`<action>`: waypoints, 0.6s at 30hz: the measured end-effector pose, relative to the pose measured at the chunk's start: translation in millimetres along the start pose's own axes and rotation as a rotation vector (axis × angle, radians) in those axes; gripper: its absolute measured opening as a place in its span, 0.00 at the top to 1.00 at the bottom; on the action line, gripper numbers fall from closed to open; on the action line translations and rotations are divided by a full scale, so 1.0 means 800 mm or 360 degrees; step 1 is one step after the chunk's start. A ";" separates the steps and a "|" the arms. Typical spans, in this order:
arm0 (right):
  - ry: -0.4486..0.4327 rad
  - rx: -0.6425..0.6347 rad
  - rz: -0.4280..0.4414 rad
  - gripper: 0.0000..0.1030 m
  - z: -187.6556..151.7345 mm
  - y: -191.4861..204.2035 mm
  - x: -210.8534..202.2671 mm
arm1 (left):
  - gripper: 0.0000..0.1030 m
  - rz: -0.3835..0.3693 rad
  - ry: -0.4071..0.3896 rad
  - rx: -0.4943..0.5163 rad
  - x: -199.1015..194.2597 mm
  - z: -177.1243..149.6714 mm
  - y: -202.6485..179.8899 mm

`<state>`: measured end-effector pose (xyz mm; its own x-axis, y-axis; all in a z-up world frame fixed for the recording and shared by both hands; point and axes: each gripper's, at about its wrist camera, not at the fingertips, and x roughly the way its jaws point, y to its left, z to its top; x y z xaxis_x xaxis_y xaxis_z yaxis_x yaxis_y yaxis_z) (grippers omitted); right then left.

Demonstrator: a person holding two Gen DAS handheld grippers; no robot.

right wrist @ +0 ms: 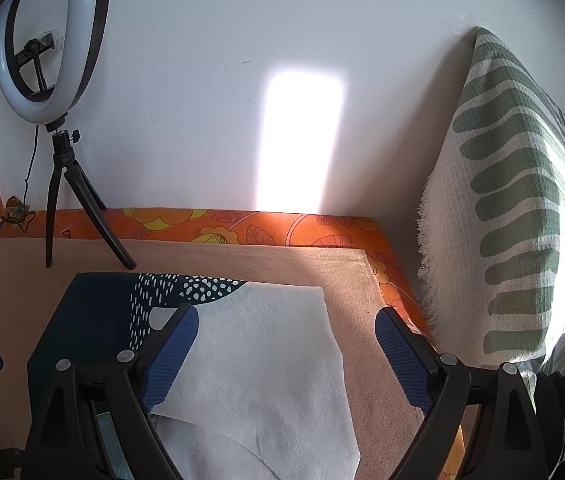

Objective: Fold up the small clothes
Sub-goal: 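Lower the bundle onto the white shirt and open both grippers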

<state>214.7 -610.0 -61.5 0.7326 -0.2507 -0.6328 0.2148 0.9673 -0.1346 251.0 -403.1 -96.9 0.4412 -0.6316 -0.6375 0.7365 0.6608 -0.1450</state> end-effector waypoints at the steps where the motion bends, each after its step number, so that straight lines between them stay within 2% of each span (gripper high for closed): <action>1: -0.0005 0.0008 0.0001 0.07 -0.001 0.002 -0.007 | 0.19 0.0002 -0.0006 0.0004 -0.005 0.000 -0.001; 12: -0.0086 0.0085 -0.0002 0.00 -0.011 0.030 -0.103 | 0.19 0.0002 -0.0108 0.0008 -0.095 -0.005 -0.020; 18: -0.0133 0.0104 -0.0004 0.00 -0.022 0.057 -0.160 | 0.19 0.0018 -0.0181 0.0042 -0.150 -0.015 -0.034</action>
<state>119.1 -533.4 -0.2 0.7826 -0.2581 -0.5665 0.2563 0.9629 -0.0845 172.3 -340.4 -25.7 0.5039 -0.6672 -0.5486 0.7436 0.6582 -0.1176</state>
